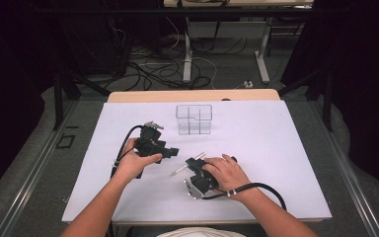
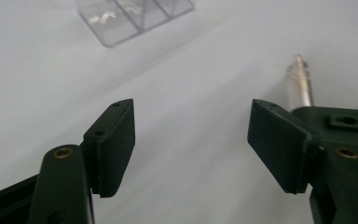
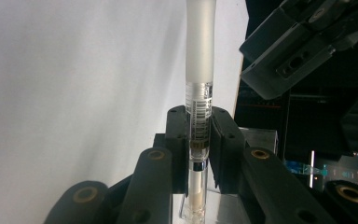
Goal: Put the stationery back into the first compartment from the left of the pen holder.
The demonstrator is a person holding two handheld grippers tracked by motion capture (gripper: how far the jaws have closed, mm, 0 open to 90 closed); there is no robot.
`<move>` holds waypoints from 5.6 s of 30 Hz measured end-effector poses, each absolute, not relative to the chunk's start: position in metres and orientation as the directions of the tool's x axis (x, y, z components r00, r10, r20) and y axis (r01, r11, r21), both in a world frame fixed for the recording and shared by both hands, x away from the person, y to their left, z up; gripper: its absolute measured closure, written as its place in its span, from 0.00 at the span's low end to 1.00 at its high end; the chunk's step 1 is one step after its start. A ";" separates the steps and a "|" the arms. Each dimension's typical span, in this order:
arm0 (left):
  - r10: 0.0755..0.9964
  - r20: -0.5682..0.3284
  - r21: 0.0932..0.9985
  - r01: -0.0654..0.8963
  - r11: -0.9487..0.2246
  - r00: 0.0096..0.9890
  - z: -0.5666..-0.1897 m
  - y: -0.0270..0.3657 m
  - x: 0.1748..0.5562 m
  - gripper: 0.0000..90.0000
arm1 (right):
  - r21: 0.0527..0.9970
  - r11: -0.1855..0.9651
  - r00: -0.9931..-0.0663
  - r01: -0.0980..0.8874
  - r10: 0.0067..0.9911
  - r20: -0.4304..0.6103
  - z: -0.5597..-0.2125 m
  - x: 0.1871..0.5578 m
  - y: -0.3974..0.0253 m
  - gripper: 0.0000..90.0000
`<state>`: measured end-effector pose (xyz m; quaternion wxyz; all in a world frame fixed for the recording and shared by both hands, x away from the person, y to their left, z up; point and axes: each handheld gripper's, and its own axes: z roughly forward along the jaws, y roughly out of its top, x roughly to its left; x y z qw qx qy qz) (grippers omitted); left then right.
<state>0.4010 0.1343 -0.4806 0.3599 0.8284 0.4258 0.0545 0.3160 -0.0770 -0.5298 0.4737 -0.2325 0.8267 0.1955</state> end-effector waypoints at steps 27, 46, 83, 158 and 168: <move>0.892 -0.173 0.718 0.674 -0.176 0.418 -0.475 0.207 0.422 0.07 | 0.556 0.767 -0.649 -0.319 0.251 -0.719 -0.506 0.366 -0.058 0.88; 0.912 -0.151 0.757 0.638 -0.142 0.382 -0.470 0.222 0.421 0.00 | 0.862 0.507 -0.721 -0.003 0.596 -0.353 -0.467 0.424 -0.055 0.88; 0.900 -0.159 0.764 0.628 -0.148 0.406 -0.468 0.217 0.418 0.00 | 0.960 0.132 -0.575 0.248 0.817 0.036 -0.469 0.498 -0.059 0.88; 0.904 -0.180 0.761 0.637 -0.122 0.388 -0.468 0.226 0.419 0.00 | 0.919 0.153 -0.514 0.363 0.856 0.060 -0.447 0.425 -0.161 0.00; 0.905 -0.175 0.760 0.637 -0.126 0.388 -0.469 0.225 0.418 0.00 | 0.907 0.132 -0.438 0.399 0.897 0.062 -0.456 0.401 -0.208 0.00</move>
